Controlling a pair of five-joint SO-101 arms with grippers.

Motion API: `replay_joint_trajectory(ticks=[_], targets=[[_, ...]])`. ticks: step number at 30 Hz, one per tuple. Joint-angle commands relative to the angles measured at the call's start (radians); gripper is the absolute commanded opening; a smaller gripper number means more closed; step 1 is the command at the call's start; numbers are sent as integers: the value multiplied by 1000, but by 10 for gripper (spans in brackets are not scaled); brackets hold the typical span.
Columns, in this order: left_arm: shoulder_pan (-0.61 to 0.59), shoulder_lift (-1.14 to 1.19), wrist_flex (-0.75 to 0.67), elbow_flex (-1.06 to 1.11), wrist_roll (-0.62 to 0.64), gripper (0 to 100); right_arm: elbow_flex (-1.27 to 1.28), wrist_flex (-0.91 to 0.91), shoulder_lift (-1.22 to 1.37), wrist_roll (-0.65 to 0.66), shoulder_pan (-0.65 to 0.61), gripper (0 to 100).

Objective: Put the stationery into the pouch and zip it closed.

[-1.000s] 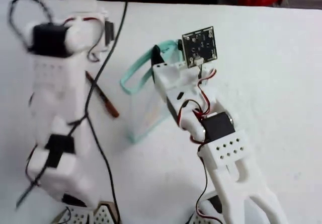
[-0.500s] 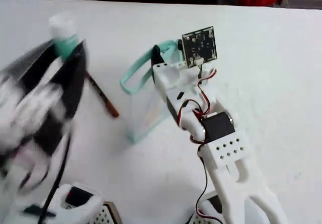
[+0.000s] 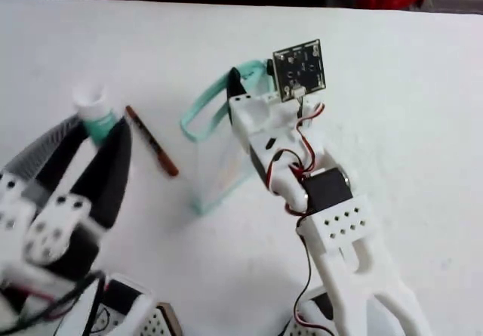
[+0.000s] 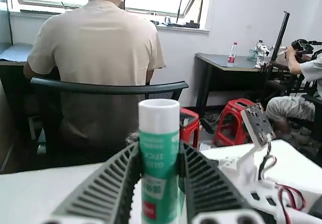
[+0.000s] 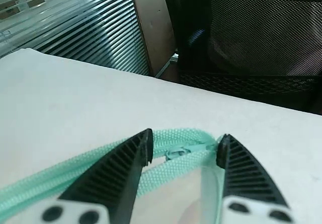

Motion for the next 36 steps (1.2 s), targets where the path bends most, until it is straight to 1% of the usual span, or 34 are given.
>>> replay_joint_trajectory(ticks=[1, 4, 6, 7, 9, 13, 15, 20, 26, 30, 36], targets=[[19, -150, -428, 445, 5, 37, 74, 10, 21, 3, -2, 205], [21, -222, -730, 697, 3, 37, 74, 12, 21, 3, -2, 205], [21, -229, -891, 809, 3, 37, 74, 12, 21, 3, -2, 205], [21, -222, -947, 845, 3, 37, 74, 12, 21, 3, -2, 205], [27, -193, -1005, 881, 6, 37, 74, 12, 21, 3, -2, 205], [94, -101, -1034, 879, 2, 37, 74, 12, 21, 3, 2, 205], [124, -54, -1082, 887, 2, 37, 75, 12, 21, 3, 4, 205], [136, 44, -1162, 888, 2, 37, 97, -1, 21, 3, -2, 205], [125, 145, -1174, 888, 2, 37, 103, -18, 21, 3, 4, 205], [113, 170, -1166, 891, 2, 37, 103, -18, 19, 3, 4, 205], [48, 168, -1166, 928, 3, 37, 103, -18, 19, 3, 4, 205]])
